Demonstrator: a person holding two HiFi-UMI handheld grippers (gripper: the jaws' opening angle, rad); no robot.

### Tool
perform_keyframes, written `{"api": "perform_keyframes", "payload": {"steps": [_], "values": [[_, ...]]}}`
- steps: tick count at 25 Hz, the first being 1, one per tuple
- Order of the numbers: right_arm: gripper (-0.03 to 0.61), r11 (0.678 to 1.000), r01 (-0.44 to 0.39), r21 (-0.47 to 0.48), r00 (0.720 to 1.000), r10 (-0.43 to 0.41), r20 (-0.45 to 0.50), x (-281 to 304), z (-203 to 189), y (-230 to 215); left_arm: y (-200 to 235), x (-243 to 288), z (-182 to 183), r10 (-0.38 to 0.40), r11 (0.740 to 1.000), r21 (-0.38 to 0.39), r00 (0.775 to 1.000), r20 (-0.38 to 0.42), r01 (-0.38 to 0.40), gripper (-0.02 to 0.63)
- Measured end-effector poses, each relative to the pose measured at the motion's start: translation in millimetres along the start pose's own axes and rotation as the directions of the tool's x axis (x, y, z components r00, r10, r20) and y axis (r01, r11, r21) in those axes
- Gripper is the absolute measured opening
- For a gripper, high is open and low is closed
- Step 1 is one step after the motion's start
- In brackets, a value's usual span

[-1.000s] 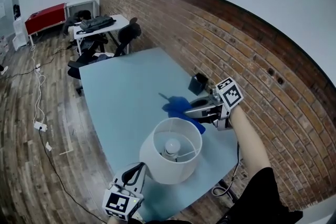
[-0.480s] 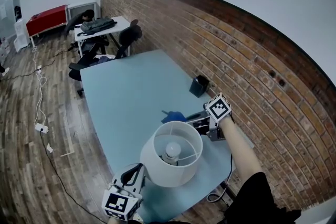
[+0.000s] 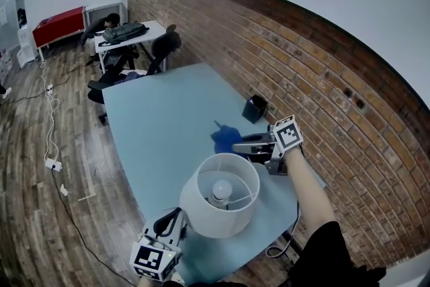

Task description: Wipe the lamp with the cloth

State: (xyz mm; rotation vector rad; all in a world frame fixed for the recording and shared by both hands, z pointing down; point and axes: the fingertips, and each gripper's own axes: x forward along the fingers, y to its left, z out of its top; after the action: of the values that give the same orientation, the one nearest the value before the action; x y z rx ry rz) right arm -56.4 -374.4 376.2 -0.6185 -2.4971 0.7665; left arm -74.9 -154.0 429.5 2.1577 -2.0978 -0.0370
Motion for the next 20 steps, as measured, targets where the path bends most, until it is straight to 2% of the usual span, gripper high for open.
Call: {"api": "perform_keyframes", "payload": {"steps": [2, 4, 6, 9, 11, 15, 20], "values": [[0.066, 0.996, -0.076, -0.057, 0.997, 0.077, 0.031, 2.0, 24.3, 23.6, -0.5, -1.4, 1.0, 0.001, 1.000, 0.000, 1.000, 0.002, -0.001, 0.008], [0.066, 0.976, -0.167, -0.138, 0.985, 0.172, 0.024, 7.5, 43.5, 49.3, -0.1, -3.6, 1.4, 0.005, 1.000, 0.000, 1.000, 0.001, -0.005, 0.008], [0.067, 0.944, -0.264, -0.200, 0.964, 0.265, -0.019, 16.6, 57.6, 73.8, 2.4, -5.8, 0.6, 0.014, 1.000, -0.001, 1.000, -0.002, -0.014, 0.008], [0.067, 0.897, -0.377, -0.231, 0.926, 0.360, -0.115, 31.8, 70.0, 98.6, 5.8, -5.4, 0.5, 0.033, 0.999, -0.003, 0.999, -0.004, -0.033, 0.008], [0.066, 0.866, -0.436, -0.246, 0.897, 0.393, -0.204, 42.8, 67.5, 108.1, 7.1, -4.5, 1.1, 0.045, 0.999, -0.005, 0.999, -0.003, -0.045, 0.008], [0.066, 0.806, -0.542, -0.238, 0.814, 0.433, -0.387, 67.7, 45.2, 113.8, 12.0, -8.3, 1.0, 0.074, 0.997, -0.005, 0.997, -0.005, -0.074, 0.008], [0.066, 0.791, -0.597, -0.134, 0.724, 0.459, -0.515, 91.3, 19.1, 95.6, 15.8, -11.3, -1.4, 0.110, 0.994, -0.022, 0.994, -0.022, -0.110, 0.008]]}}
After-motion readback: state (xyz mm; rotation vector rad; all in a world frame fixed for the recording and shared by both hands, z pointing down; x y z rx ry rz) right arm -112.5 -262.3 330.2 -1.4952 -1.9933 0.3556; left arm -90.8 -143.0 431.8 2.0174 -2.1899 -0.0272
